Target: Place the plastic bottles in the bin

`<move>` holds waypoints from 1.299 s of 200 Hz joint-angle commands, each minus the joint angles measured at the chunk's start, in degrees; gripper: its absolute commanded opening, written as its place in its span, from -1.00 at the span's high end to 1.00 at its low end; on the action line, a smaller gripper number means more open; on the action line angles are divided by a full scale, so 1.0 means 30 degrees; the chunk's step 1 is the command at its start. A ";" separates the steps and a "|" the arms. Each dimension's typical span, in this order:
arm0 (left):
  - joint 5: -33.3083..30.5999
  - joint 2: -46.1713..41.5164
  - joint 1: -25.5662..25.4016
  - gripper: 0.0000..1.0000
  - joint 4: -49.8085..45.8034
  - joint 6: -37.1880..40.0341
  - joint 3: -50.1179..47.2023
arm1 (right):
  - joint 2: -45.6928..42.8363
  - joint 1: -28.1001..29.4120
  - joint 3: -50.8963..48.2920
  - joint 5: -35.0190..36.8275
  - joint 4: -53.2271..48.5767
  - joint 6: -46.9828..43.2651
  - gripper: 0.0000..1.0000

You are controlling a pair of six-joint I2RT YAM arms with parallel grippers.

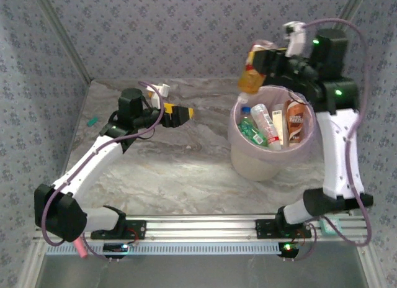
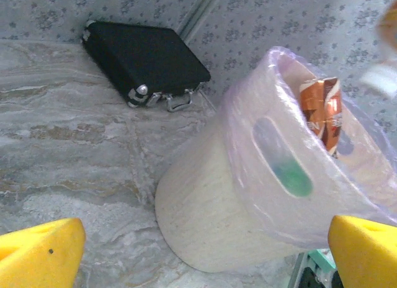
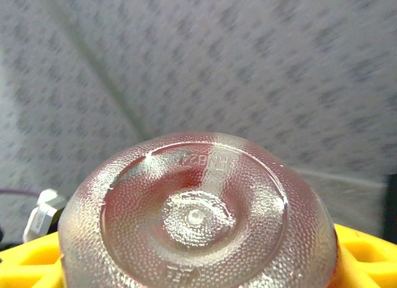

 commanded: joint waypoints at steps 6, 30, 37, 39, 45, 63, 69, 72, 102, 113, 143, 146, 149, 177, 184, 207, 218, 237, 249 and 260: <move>-0.0662 0.0757 0.0228 -1.00 0.0551 -0.0725 -0.0391 | -0.1831 -0.1425 -0.2496 0.2195 0.1916 -0.1025 0.26; -0.0433 0.1063 0.0465 -0.99 0.0704 -0.1170 -0.0552 | -0.3556 -0.1788 -0.6239 0.4315 0.5443 -0.2026 0.29; -0.0441 0.1021 0.0523 -1.00 0.0647 -0.1198 -0.0561 | -0.3926 -0.1788 -0.7286 0.4654 0.6336 -0.2252 0.29; -0.0442 0.1024 0.0553 -1.00 0.0640 -0.1201 -0.0597 | -0.4031 -0.1788 -0.7572 0.4741 0.6556 -0.2299 0.28; -0.0450 0.0975 0.0625 -0.99 0.0610 -0.1203 -0.0640 | -0.4329 -0.1788 -0.8396 0.4997 0.7167 -0.2451 0.29; -0.0555 0.0722 0.0784 -0.99 0.0492 -0.1175 -0.0781 | -0.5142 -0.1760 -1.0761 0.5693 0.8967 -0.2963 0.30; -0.0621 0.0629 0.0860 -0.99 0.0465 -0.1192 -0.0853 | -0.5457 -0.1760 -1.1512 0.5892 0.9549 -0.3149 0.31; -0.0632 0.0585 0.0862 -1.00 0.0463 -0.1179 -0.0883 | -0.5579 -0.1756 -1.1818 0.5981 0.9813 -0.3216 0.32; -0.0747 0.0390 0.0992 -1.00 0.0300 -0.1230 -0.0890 | -0.6152 -0.1746 -1.3690 0.6043 1.0678 -0.3681 0.33; -0.0753 0.0418 0.0993 -1.00 0.0345 -0.1287 -0.0868 | -0.6309 -0.1732 -1.4476 0.5955 1.1140 -0.3674 0.33; -0.0753 0.0573 0.0993 -1.00 0.0492 -0.1455 -0.0788 | -0.6281 -0.1591 -1.5858 0.5384 1.1419 -0.2748 0.34; -0.0736 0.0592 0.0993 -1.00 0.0492 -0.1465 -0.0768 | -0.6282 -0.1544 -1.6031 0.5390 1.1427 -0.2730 0.33; -0.0745 0.0595 0.0993 -1.00 0.0484 -0.1466 -0.0781 | -0.6297 -0.1443 -1.6181 0.5431 1.1410 -0.2695 0.33; -0.0731 0.0722 0.0993 -1.00 0.0462 -0.1553 -0.0707 | -0.6687 -0.0838 -1.7754 0.6035 1.1288 -0.2406 0.33; -0.0747 0.0741 0.0993 -1.00 0.0459 -0.1552 -0.0678 | -0.6883 -0.0706 -1.7952 0.6129 1.1272 -0.2327 0.34; -0.0725 0.0826 0.1007 -1.00 0.0400 -0.1553 -0.0650 | -0.7279 -0.0450 -1.6990 0.6716 1.0355 -0.2802 0.33; -0.0706 0.0881 0.0993 -1.00 0.0342 -0.1534 -0.0533 | -0.7308 -0.0374 -1.5916 0.6801 1.0086 -0.3076 0.34; -0.0703 0.1027 0.0993 -0.99 0.0439 -0.1663 -0.0535 | -0.7068 -0.0238 -1.4645 0.6887 0.9855 -0.3376 0.34; -0.0717 0.1086 0.0998 -0.99 0.0585 -0.1809 -0.0591 | -0.6829 -0.0028 -1.4090 0.6896 0.9983 -0.3564 0.35; -0.0690 0.1114 0.0993 -1.00 0.0638 -0.1875 -0.0622 | -0.6537 0.0204 -1.3609 0.7056 1.0165 -0.3764 0.35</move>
